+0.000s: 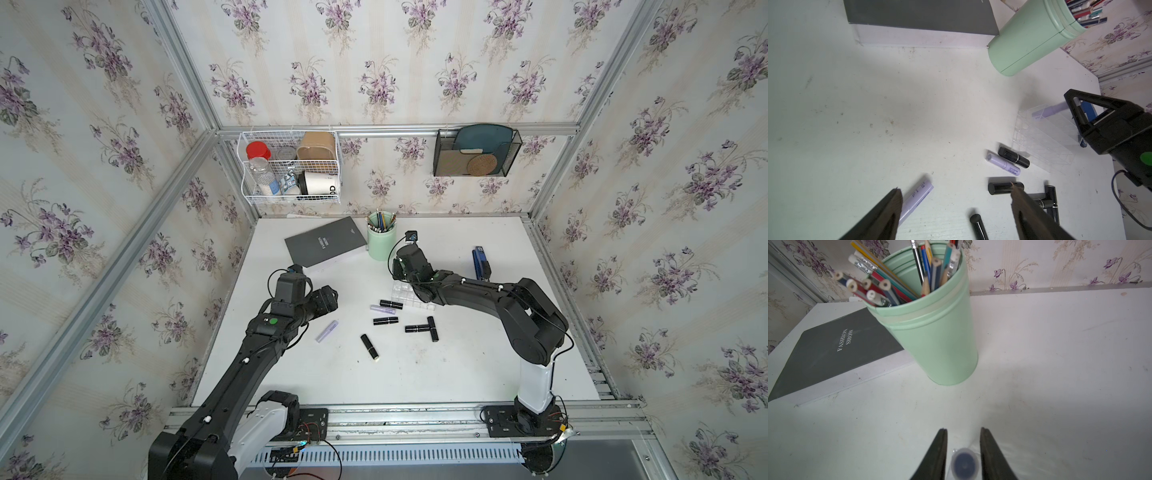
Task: Arrange the lipsticks in the organizer
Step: Place the lipstick in the storage box, then pick up the lipstick at the center of the board.
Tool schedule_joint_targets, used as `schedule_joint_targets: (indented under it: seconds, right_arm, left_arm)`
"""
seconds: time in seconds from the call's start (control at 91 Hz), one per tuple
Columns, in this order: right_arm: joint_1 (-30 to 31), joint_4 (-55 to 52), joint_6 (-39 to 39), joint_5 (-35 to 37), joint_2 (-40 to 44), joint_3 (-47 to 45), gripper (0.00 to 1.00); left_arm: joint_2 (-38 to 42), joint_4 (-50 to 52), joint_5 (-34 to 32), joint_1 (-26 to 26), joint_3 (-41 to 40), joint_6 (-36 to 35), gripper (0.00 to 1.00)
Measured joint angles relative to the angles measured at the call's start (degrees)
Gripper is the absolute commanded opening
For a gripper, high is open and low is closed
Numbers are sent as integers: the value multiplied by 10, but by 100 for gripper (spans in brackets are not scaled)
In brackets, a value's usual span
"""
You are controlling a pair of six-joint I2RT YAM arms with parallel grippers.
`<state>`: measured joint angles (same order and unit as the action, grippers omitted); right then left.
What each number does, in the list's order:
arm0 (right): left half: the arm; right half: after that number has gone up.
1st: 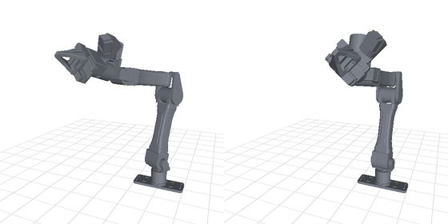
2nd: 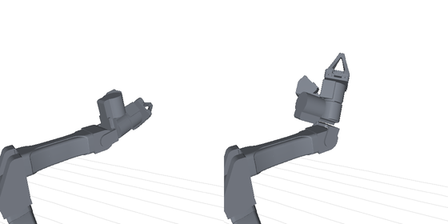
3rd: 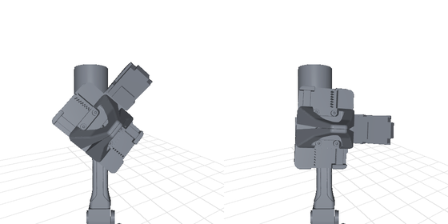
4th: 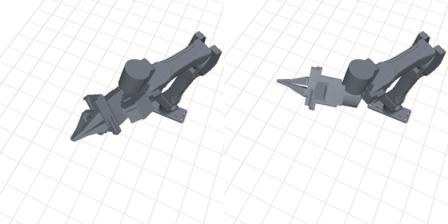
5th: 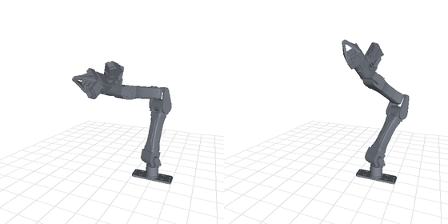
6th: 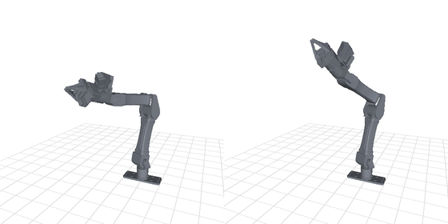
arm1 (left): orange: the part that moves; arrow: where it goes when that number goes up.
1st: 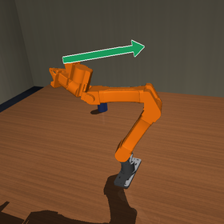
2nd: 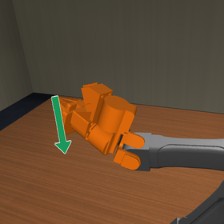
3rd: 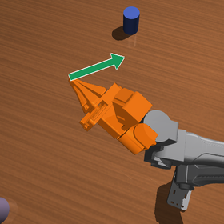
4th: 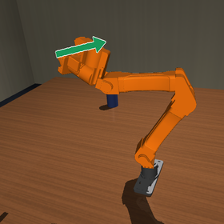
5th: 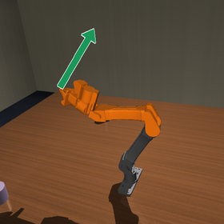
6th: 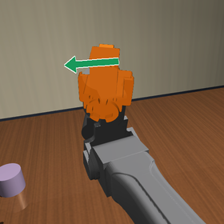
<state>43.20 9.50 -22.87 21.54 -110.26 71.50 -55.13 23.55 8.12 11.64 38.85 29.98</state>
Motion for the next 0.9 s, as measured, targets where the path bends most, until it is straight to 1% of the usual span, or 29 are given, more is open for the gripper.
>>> schedule_joint_targets:
  seconds: [0.099, 0.165, 0.231, 0.297, 0.341, 0.495, 0.637, 0.703, 0.802, 0.901]
  right_arm:
    - [2, -9, 1, -3, 27, -5, 52]
    - [2, -19, 2, -12, 54, -7, 54]
    - [7, -35, 7, -24, 83, -5, 55]
    - [21, -58, 19, -52, 100, 11, 56]
    - [34, -72, 23, -83, 104, 20, 57]
    - [80, -128, 41, -223, 101, 8, 61]
    - [139, -169, 77, -302, 63, 38, 61]
    - [146, -173, 82, -326, 59, 40, 61]
    - [143, -171, 81, -340, 64, 37, 61]
    - [152, -175, 92, -362, 44, 64, 61]
  left_arm:
    - [8, 16, -9, 0, 0, 0, 85]
    - [11, 31, -20, 0, 0, 1, 85]
    - [15, 47, -31, -2, 0, 3, 82]
    - [20, 63, -46, -8, 0, 9, 81]
    - [21, 71, -56, -12, -2, 12, 80]
    - [18, 95, -74, -17, -25, 36, 79]
    - [24, 110, -74, -20, -50, 72, 78]
    - [17, 110, -74, -21, -43, 73, 78]
    - [-12, 111, -73, -21, -28, 73, 78]
    - [-25, 116, -66, -22, -31, 76, 78]
